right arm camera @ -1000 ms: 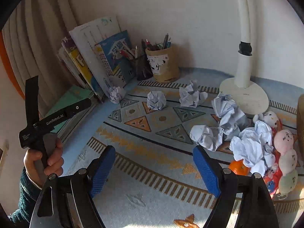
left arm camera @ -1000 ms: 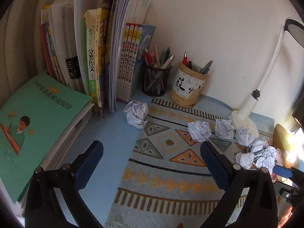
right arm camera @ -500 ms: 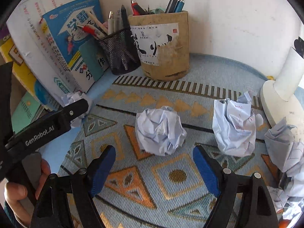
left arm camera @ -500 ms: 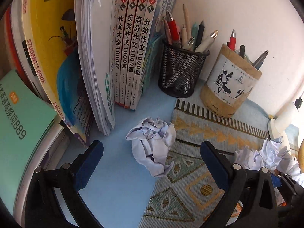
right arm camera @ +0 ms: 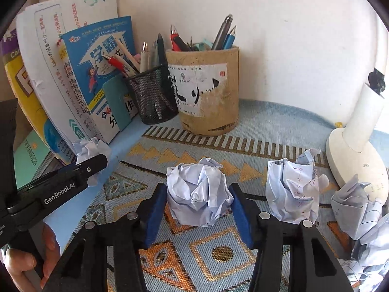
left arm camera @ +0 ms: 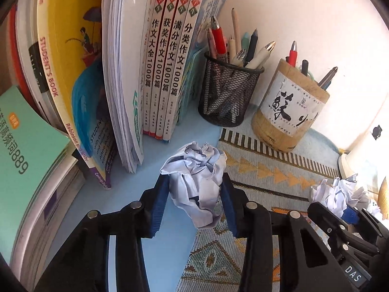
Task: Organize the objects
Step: 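Grasp a paper ball by the books with the left gripper while the right grasps another, then carry both paper balls to the golden bowl and open both grippers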
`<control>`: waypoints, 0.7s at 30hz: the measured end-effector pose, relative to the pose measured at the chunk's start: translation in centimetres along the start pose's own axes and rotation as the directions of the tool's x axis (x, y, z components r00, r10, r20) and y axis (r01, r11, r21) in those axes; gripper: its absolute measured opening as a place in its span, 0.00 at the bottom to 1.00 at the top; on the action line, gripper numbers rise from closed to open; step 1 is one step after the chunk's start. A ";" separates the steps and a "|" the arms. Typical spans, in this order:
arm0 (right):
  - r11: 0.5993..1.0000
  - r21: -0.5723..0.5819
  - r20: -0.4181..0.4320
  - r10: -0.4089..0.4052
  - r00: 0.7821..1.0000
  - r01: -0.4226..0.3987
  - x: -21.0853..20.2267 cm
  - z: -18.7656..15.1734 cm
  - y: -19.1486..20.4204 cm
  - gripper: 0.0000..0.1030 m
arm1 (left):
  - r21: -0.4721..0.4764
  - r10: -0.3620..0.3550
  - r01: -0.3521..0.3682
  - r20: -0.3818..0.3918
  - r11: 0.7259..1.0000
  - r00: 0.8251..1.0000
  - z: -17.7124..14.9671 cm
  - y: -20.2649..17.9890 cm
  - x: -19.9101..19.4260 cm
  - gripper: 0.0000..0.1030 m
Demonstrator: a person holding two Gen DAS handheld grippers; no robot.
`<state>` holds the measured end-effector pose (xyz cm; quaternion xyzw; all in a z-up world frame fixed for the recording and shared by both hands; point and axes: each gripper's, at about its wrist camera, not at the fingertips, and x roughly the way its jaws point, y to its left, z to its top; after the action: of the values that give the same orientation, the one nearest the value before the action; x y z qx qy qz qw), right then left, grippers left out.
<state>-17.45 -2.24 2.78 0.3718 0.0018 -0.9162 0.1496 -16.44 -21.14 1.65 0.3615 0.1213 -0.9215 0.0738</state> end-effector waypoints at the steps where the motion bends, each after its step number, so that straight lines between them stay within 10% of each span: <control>1: 1.000 -0.006 0.007 -0.003 1.000 0.003 -0.4 -0.1 0.1 0.50 | 0.020 0.007 -0.007 0.015 1.000 1.000 -0.2 -0.4 -0.3 0.38; 4: 1.000 -0.005 -0.021 0.003 1.000 -0.003 -2.1 -1.6 -0.4 0.50 | 0.087 0.013 -0.015 0.014 0.996 1.000 -1.2 -2.3 -1.9 0.38; 12: 0.986 0.128 0.023 0.103 0.994 -0.106 -13.3 -6.5 -5.8 0.50 | 0.123 -0.246 0.241 0.025 0.963 0.969 -5.8 -9.8 -11.7 0.38; 21: 0.964 0.228 0.050 -0.152 0.987 0.137 -26.9 -18.9 -16.2 0.51 | 0.231 -0.448 0.436 0.002 0.870 0.894 -15.6 -20.9 -18.4 0.38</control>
<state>9.22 22.79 5.73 0.3543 -0.0794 -0.9309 0.0394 2.35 4.14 6.72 0.3047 0.0940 -0.9312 -0.1769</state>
